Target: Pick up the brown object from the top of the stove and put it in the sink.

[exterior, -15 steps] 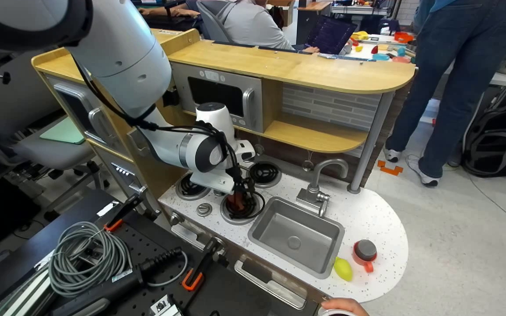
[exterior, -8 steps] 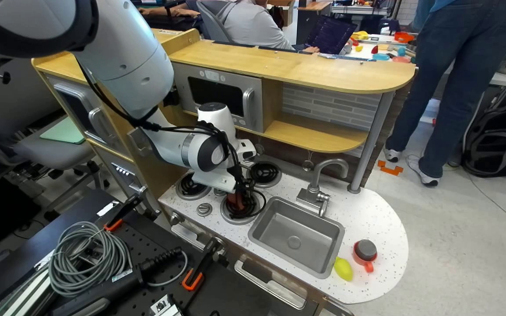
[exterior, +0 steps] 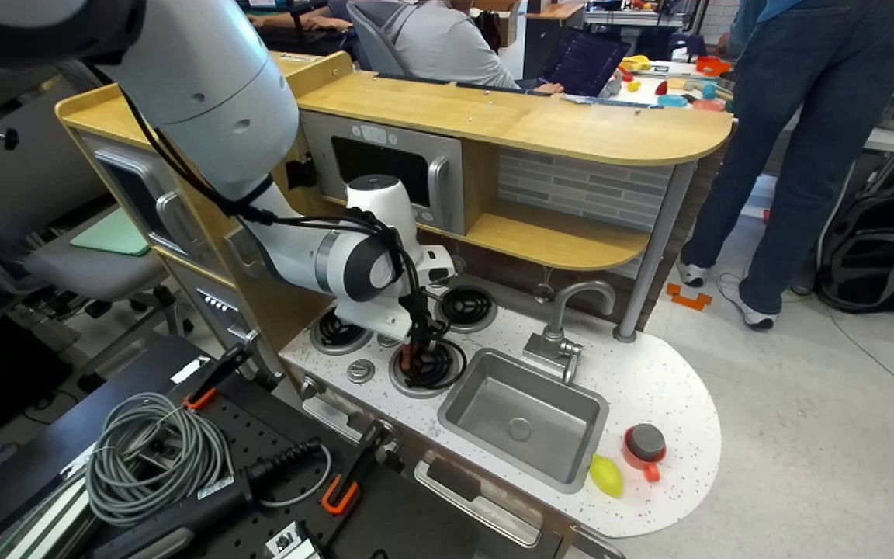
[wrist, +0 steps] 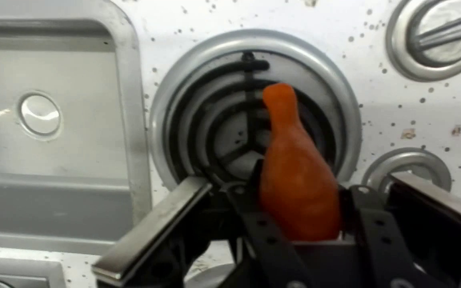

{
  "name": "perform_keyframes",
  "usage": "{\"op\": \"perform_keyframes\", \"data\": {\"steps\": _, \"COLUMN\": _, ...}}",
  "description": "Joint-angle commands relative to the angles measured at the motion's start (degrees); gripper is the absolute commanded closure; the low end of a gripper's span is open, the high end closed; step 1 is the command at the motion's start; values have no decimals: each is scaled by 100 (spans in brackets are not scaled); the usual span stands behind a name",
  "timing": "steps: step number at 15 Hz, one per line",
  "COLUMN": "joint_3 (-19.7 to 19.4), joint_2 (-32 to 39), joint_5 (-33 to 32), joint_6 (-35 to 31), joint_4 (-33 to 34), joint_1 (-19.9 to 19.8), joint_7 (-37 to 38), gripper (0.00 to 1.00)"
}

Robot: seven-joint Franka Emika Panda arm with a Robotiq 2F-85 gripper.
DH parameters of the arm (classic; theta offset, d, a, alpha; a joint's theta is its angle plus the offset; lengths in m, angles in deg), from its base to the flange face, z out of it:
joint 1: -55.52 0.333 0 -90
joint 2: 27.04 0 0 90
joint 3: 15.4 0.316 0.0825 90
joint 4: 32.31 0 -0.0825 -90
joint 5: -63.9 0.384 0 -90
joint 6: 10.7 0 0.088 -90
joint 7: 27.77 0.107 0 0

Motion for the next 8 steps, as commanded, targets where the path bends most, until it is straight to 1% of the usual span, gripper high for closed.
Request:
{"op": "perform_keyframes", "data": {"steps": 1, "joint_3": -295, "joint_2": -875, "joint_5": -20, "joint_6": 37, "joint_4": -918, "joint_1": -143, "joint_7": 97, "gripper": 100}}
{"op": "perform_keyframes", "data": {"steps": 3, "joint_3": -536, "joint_2": -1177, "joint_5": -55, "joint_6": 65, "joint_4": -1183, "joint_1": -221, "joint_7": 119, "gripper": 98}}
{"op": "perform_keyframes", "data": {"steps": 5, "joint_3": -788, "joint_2": -1436, "joint_5": -99, "joint_6": 66, "joint_4": -1380, "joint_1": -314, "joint_7": 123, "gripper": 98}}
{"op": "perform_keyframes", "data": {"steps": 6, "joint_3": -883, "joint_2": -1516, "joint_5": -113, "joint_6": 62, "joint_4": -1434, "joint_1": -383, "joint_7": 115, "gripper": 98}}
{"op": "perform_keyframes", "data": {"steps": 8, "joint_3": -1199, "joint_2": -1496, "joint_5": -180, "joint_6": 42, "joint_4": -1420, "joint_1": -418, "joint_7": 215, "gripper": 98}}
